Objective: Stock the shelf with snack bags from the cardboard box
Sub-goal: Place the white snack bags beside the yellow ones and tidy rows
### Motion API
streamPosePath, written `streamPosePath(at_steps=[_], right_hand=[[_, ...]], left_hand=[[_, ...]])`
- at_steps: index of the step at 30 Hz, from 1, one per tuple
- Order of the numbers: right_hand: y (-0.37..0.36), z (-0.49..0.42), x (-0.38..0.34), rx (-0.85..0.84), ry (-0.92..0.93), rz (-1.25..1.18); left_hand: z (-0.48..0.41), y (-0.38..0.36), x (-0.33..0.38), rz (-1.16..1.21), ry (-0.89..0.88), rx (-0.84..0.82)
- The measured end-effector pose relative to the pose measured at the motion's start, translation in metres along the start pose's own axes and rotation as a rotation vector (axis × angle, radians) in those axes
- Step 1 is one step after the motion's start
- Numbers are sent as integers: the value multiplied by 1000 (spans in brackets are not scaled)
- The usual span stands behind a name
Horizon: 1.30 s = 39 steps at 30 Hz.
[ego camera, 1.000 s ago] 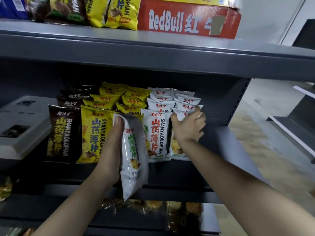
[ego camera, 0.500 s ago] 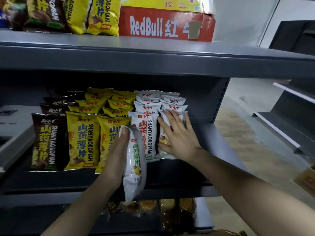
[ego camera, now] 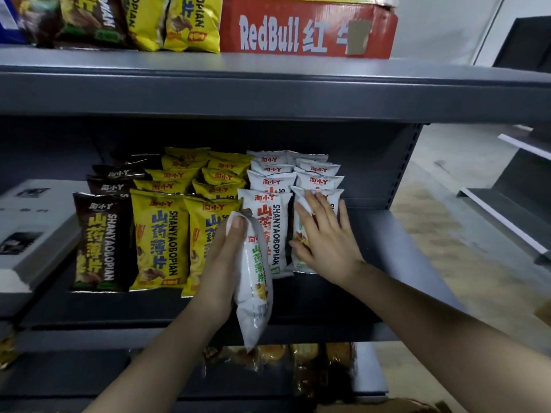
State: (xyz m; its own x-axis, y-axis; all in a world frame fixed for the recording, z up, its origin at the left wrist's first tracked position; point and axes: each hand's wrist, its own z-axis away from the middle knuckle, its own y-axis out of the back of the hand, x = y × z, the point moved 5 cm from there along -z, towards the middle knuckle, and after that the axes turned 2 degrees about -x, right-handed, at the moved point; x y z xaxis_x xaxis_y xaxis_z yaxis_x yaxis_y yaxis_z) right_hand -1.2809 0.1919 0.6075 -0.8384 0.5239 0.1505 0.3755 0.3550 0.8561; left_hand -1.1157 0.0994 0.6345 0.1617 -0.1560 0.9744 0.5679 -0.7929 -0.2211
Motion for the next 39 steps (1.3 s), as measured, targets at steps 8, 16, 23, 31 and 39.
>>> streamPosePath(at_steps=[8, 16, 23, 31, 39], right_hand=[[54, 44, -25, -42, 9, -689], [67, 67, -12, -41, -315, -1141], [67, 85, 30, -7, -518, -1304], [52, 86, 59, -188, -630, -1747], [39, 78, 79, -270, -604, -1824]], left_hand=[[-3, -38, 12, -124, -171, 31], [-4, -101, -1, -415, -239, -46], [10, -134, -10, -460, -264, -257], [-6, -129, -23, -745, -414, -127], [-10, -130, -40, -694, -218, -81]])
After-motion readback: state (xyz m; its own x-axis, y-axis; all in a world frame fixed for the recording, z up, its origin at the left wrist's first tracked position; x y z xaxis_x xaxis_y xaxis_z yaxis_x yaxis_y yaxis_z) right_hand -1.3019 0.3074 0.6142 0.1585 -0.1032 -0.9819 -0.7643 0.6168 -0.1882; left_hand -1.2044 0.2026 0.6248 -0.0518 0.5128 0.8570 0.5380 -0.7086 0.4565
